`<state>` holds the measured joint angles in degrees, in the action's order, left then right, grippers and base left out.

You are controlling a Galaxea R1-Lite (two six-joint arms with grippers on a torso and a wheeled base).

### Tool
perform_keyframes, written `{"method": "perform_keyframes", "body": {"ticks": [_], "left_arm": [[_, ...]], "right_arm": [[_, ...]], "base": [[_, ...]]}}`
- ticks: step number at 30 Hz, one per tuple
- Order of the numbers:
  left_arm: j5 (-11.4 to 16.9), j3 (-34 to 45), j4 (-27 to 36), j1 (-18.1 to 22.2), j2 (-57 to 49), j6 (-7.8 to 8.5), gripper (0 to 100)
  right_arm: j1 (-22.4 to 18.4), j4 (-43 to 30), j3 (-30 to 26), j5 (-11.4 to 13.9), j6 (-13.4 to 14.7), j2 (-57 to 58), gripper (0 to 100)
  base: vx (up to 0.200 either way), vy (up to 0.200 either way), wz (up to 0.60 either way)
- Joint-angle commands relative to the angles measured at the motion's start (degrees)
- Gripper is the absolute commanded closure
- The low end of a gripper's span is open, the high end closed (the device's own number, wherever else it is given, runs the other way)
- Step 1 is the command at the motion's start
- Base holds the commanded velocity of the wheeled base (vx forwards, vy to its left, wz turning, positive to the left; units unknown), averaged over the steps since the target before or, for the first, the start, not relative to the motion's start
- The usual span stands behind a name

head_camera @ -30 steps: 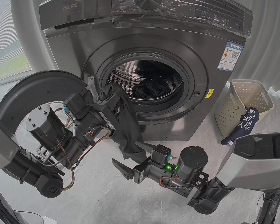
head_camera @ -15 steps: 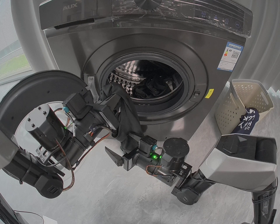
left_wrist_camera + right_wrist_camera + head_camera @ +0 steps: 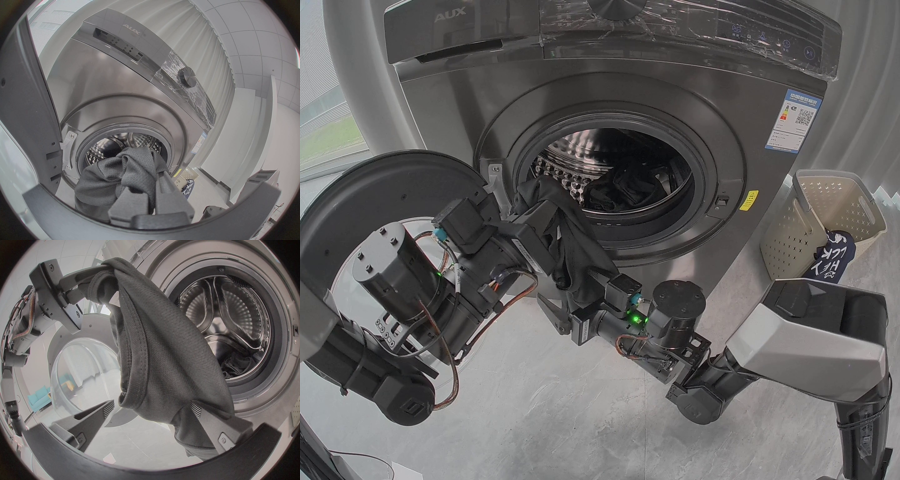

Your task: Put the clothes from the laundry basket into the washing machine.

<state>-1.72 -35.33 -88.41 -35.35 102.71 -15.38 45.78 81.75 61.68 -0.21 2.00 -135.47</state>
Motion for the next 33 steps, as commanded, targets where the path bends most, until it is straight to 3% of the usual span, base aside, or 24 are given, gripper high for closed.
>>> {"method": "perform_keyframes", "body": {"ticks": [1, 12, 20, 25, 30, 33], "left_arm": [[0.0, 0.0, 0.0, 0.0, 0.0, 0.00, 100], [0.0, -0.1, 0.0, 0.5, 0.1, -0.08, 100], [0.0, -0.2, 0.0, 0.6, 0.0, 0.00, 100], [0.0, -0.4, 0.0, 0.7, -0.1, -0.08, 100], [0.0, -0.3, 0.0, 0.6, -0.6, -0.17, 100], [0.3, 0.6, 0.0, 0.3, -1.6, -0.26, 100]], "right_arm": [[0.1, 0.1, -0.2, -0.3, 0.0, 0.4, 100], [-0.1, 0.1, -3.9, -0.5, 0.0, 6.1, 100], [-0.4, 0.2, -19.7, -0.4, 0.0, 19.3, 100], [-3.9, -0.1, -25.7, -0.2, -0.1, 26.9, 100], [-8.7, -0.1, -26.8, 0.2, 0.3, 30.9, 100], [-9.5, 0.2, -25.6, -0.5, 1.1, 32.0, 100]], "base": [[0.000, 0.000, 0.00], [0.000, 0.000, 0.00], [0.000, 0.000, 0.00], [0.000, 0.000, 0.00], [0.000, 0.000, 0.00], [0.000, 0.000, 0.00]]}}
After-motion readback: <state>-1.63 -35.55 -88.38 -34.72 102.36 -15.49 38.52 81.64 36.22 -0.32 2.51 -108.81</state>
